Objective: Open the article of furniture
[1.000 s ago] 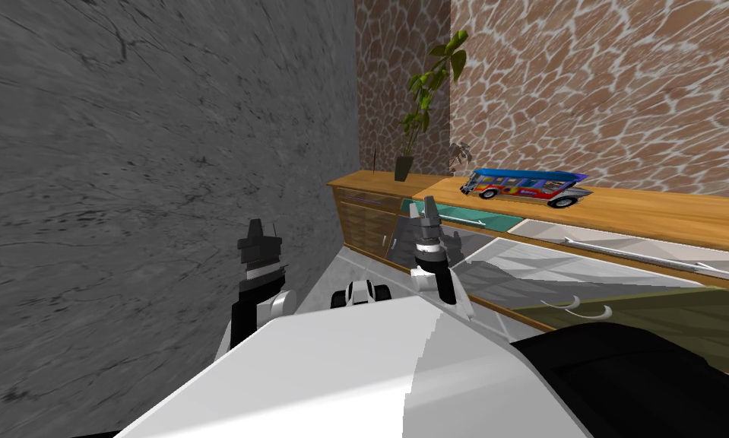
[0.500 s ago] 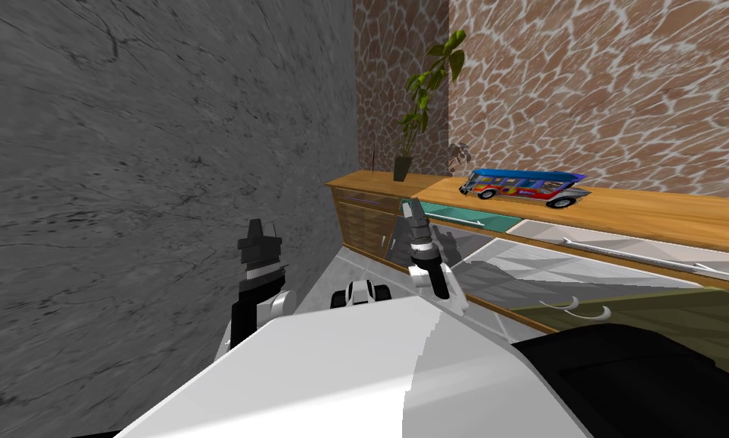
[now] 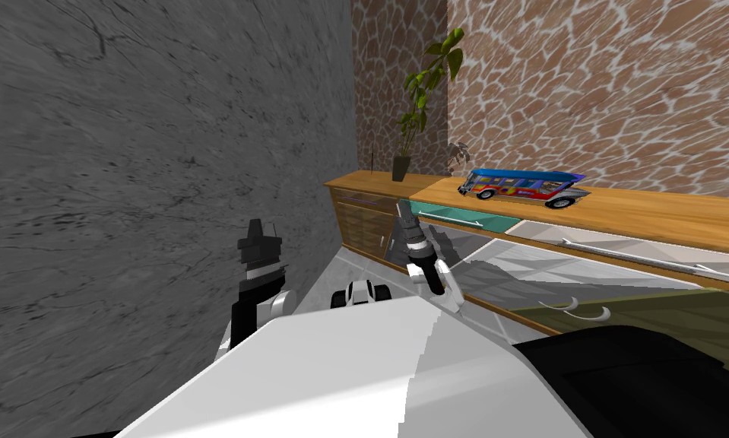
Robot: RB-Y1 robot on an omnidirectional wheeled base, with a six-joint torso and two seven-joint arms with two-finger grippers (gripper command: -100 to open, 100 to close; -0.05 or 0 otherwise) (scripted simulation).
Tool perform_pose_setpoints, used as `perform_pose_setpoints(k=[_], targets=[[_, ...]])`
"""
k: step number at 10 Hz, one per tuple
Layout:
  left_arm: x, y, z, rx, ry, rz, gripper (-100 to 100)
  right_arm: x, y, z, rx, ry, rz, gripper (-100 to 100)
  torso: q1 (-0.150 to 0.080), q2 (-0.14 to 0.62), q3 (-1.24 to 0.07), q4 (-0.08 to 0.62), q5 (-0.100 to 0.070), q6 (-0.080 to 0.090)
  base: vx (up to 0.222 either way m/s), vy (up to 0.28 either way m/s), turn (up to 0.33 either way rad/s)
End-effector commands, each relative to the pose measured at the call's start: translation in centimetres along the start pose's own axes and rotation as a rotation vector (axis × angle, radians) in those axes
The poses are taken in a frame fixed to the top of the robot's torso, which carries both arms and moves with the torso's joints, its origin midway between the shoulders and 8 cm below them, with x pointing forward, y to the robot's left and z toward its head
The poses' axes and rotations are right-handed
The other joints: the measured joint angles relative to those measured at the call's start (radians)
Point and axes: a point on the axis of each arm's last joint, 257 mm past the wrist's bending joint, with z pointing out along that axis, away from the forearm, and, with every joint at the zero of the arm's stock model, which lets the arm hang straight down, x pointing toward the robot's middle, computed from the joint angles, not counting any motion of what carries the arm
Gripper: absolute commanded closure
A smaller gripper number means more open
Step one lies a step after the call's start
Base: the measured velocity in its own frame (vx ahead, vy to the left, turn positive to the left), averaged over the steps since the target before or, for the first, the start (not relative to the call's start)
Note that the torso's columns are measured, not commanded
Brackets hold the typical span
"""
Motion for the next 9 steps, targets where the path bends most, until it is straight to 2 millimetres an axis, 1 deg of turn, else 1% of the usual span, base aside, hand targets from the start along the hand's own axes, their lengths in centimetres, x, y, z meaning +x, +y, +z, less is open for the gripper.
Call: perform_pose_setpoints(k=[1, 2, 4, 5, 7, 8, 9], targets=[[0.0, 0.0, 0.0, 0.0, 0.0, 0.0, 0, 1.6, 0.1, 0.4, -0.021, 0.052, -0.065, -100, -0.001, 0.0, 0.0, 0.0, 0.0, 0.0, 0.01, -0.021, -0.002], [0.0, 0.0, 0.0, 0.0, 0.0, 0.0, 0, 2.5, 0.2, 0.8, -0.044, 0.078, -0.089, -100, -0.001, 0.0, 0.0, 0.0, 0.0, 0.0, 0.017, -0.027, -0.008], [0.0, 0.0, 0.0, 0.0, 0.0, 0.0, 0, 3.2, 0.2, 0.8, -0.044, 0.103, -0.132, -100, -0.001, 0.0, 0.0, 0.0, 0.0, 0.0, 0.006, -0.025, -0.002], [0.0, 0.0, 0.0, 0.0, 0.0, 0.0, 0, 4.2, 0.3, 1.2, -0.069, 0.132, -0.16, -100, 0.0, 0.0, 0.0, 0.0, 0.0, 0.0, -0.001, -0.03, -0.013], [0.0, 0.0, 0.0, 0.0, 0.0, 0.0, 0, 4.8, 0.2, 1.1, -0.069, 0.154, -0.198, -100, -0.001, 0.0, 0.0, 0.0, 0.0, 0.0, 0.008, -0.021, 0.0], [0.0, 0.0, 0.0, 0.0, 0.0, 0.0, 0, 5.9, 0.3, 1.5, -0.096, 0.182, -0.226, -100, 0.0, -0.001, 0.0, 0.0, 0.0, 0.0, 0.011, -0.024, -0.014], [0.0, 0.0, 0.0, 0.0, 0.0, 0.0, 0, 6.2, 0.2, 1.5, -0.096, 0.195, -0.248, -100, -0.001, -0.001, -0.001, 0.0, 0.0, 0.0, 0.011, -0.028, -0.004]])
